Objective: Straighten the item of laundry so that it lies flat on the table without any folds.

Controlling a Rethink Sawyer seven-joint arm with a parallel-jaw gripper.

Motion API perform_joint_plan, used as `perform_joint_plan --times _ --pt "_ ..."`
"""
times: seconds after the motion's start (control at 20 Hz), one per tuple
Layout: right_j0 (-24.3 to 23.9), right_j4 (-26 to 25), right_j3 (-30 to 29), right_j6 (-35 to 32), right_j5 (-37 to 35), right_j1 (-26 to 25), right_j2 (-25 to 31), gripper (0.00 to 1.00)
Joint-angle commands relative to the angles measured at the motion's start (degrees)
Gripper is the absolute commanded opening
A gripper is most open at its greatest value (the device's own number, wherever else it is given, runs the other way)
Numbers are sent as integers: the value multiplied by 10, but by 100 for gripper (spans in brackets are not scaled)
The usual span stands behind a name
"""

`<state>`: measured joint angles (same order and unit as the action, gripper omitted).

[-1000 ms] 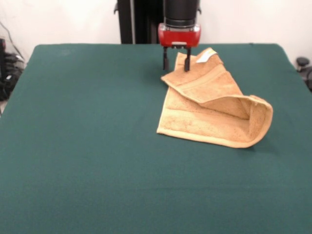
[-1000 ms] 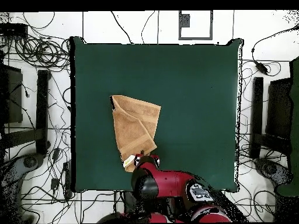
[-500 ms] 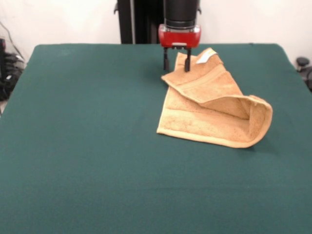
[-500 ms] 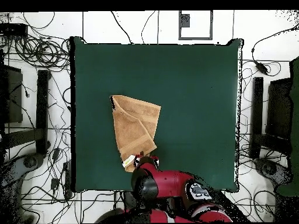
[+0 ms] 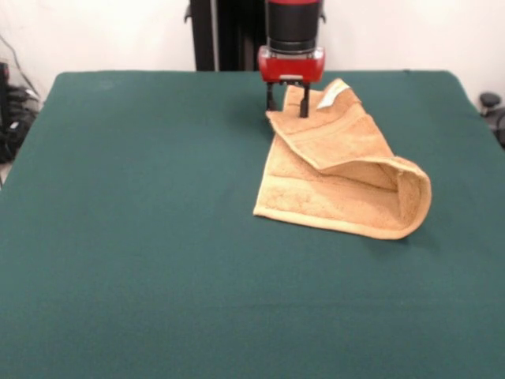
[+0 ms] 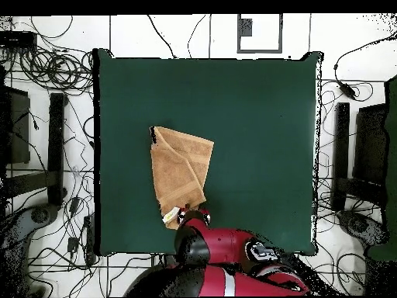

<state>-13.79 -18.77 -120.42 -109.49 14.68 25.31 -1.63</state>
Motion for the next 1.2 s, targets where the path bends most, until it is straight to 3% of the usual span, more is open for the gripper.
perform_joint_plan --times 0.05,0.2,0.25,1.2 --pt "-4 15 56 -89 21 -70 37 100" --pt "-7 4 58 -85 34 -69 38 100" --pt "-8 3 59 -86 37 -69 39 0" --pt "-11 9 53 -93 31 -64 43 0"
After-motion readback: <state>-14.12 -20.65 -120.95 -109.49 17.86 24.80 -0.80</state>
